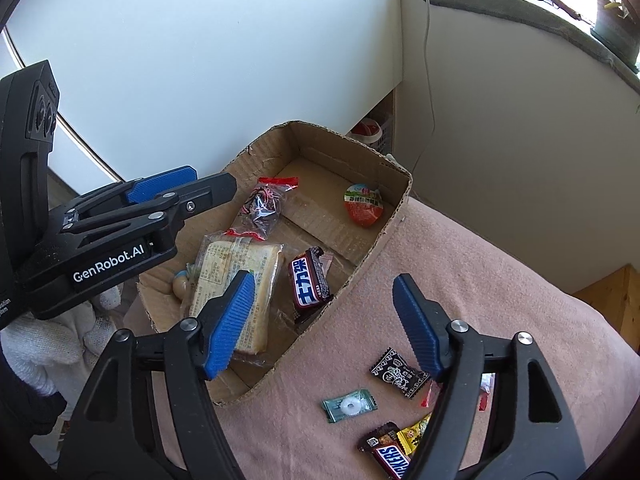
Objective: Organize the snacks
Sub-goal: 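Open the left tool to release the candy bag and withdraw both tools, then move both open tools back over the remaining candies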
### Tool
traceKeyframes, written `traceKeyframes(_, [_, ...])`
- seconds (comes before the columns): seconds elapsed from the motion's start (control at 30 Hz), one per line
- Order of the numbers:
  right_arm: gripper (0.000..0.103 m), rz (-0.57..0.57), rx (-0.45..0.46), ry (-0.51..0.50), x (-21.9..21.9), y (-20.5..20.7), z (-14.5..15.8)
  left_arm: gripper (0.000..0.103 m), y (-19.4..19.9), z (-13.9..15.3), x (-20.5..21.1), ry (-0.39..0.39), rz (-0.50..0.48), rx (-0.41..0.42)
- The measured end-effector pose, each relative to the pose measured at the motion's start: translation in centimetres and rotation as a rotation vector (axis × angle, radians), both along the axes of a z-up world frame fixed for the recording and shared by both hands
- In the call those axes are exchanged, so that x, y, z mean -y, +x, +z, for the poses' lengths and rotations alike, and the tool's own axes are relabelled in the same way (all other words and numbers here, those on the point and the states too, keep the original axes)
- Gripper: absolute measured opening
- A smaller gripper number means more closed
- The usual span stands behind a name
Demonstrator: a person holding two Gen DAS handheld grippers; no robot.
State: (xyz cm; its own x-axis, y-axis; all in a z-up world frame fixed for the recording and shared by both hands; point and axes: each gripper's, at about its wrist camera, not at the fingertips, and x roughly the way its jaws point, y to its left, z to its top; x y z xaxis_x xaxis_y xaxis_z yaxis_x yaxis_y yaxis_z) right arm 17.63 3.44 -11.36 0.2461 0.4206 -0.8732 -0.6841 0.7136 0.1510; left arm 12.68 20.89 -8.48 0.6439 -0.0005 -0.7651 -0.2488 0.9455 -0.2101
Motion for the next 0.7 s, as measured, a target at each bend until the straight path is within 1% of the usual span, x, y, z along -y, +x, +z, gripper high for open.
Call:
traceKeyframes(0.03, [0.076,-0.007,0.002,0.002,0.3,-0.1,0.2,0.050,-0.2,0.2,0.2,0.002,-0.003,0.003])
traceKeyframes(0.13, [0.081,-0.029,0.010,0.011,1.7,-0.3,0.7,0.057,-0.6,0.9,0.9,0.009,-0.007,0.011])
traceKeyframes(0.2, [0.083,-0.045,0.015,0.014,2.8,-0.5,1.2,0.057,-0.9,1.5,1.5,0.015,-0.016,0.018])
traceKeyframes(0.3, [0.084,-0.071,0.021,0.016,4.6,-0.7,1.7,0.058,-1.4,2.2,2.3,0.025,-0.029,0.028])
traceKeyframes(0.37, [0.084,-0.092,0.025,0.020,5.9,-0.7,2.2,0.062,-1.7,2.6,2.8,0.027,-0.033,0.035])
traceKeyframes(0.53, [0.084,-0.145,0.033,0.040,9.2,-0.8,3.1,0.063,-2.6,3.4,4.2,0.025,-0.053,0.045])
traceKeyframes(0.7, [0.084,-0.188,0.034,0.033,12.5,-0.8,3.4,0.063,-3.5,3.3,5.8,0.000,-0.078,0.040])
